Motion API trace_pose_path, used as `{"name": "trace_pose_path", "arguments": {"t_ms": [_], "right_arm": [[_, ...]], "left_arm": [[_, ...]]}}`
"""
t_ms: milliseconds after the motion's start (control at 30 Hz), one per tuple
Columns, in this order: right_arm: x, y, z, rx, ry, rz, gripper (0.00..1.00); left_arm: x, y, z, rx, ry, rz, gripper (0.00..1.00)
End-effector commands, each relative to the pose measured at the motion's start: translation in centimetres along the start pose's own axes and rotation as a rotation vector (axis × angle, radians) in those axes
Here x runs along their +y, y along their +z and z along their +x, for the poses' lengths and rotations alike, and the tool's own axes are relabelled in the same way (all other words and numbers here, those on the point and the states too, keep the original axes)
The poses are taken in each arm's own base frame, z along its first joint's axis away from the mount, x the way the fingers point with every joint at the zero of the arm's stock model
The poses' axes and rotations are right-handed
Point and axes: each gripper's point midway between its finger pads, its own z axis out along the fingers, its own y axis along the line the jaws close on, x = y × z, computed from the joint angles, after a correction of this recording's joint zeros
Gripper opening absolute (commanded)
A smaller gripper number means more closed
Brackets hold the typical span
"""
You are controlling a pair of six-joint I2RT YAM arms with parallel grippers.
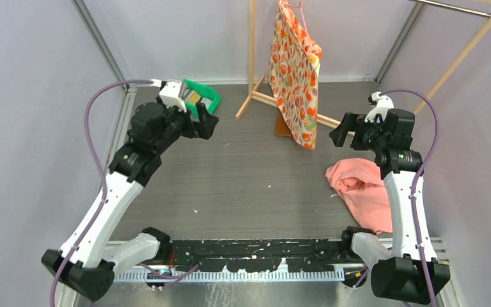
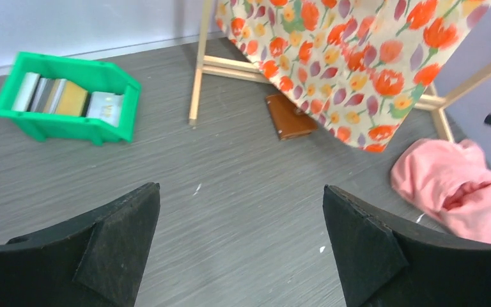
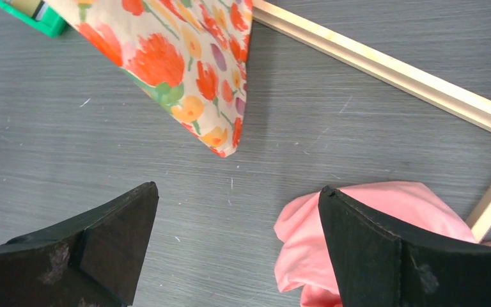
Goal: Put the credit cards into the card holder
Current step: Move the card holder to the center of the board.
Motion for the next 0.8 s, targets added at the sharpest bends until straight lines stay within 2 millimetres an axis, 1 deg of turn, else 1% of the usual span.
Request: {"name": "trace_pose_path", "arguments": {"t_ms": [0,100,167,233,333,367,400,433,467,533,567,600,633,700,733,767], "right_arm": [[2.2,0.6,-0.5,-0.006,-0.085,-0.163,1.0],[5.6,0.6,2.7,0.106,-0.217,-0.456,1.0],[6.7,1.1,4.4,0.177,-0.281,-0.522,1.0],[8.0,1.8,7.0,0.263,-0.442,-0.544,1.0],[10.1,2.3,10.9,0.371,-0.742,-0.582,1.0],[10.5,2.9,11.7,0.397,-0.838,-0.575,1.0],[11.7,3.1,12.5,0.417,-0.894,-0.603,1.0],[12.2,4.1,12.9,0.438,-0.953,-0.579,1.0],[13.4,4.8,13.1,0.444,-0.988,-0.582,1.0],[15.1,7.7,12.2,0.419,-1.006,-0.475,1.0],[16.2,9.6,11.8,0.407,-0.987,-0.42,1.0],[16.8,11.4,11.2,0.396,-0.947,-0.363,1.0],[17.8,13.1,9.4,0.359,-0.891,-0.301,0.99],[17.6,16.7,9.1,0.385,-0.815,-0.175,0.93],[17.8,18.2,8.6,0.388,-0.792,-0.134,0.91],[17.7,19.7,8.6,0.393,-0.772,-0.092,0.9]], "left_arm": [[2.5,-3.3,5.2,0.164,0.152,-0.065,1.0],[2.9,-5.1,6.9,0.14,0.167,-0.069,1.0],[3.4,-5.6,8.5,0.134,0.167,-0.075,1.0],[4.2,-5.9,10.6,0.158,0.165,-0.096,1.0],[5.4,-6.4,12.1,0.19,0.175,-0.151,1.0],[5.7,-6.5,12.3,0.197,0.177,-0.163,1.0],[5.8,-6.5,12.3,0.198,0.18,-0.171,1.0],[5.9,-6.5,12.3,0.198,0.182,-0.175,1.0],[6.0,-6.4,12.3,0.201,0.184,-0.18,1.0],[6.3,-6.4,12.5,0.215,0.189,-0.194,1.0],[6.5,-6.4,12.7,0.224,0.191,-0.203,1.0],[6.7,-6.4,12.7,0.225,0.194,-0.212,1.0],[6.9,-6.5,12.8,0.228,0.197,-0.221,1.0],[7.1,-6.5,12.8,0.226,0.201,-0.236,1.0],[7.2,-6.6,12.7,0.223,0.202,-0.241,1.0],[7.3,-6.7,12.7,0.223,0.203,-0.245,1.0]]}}
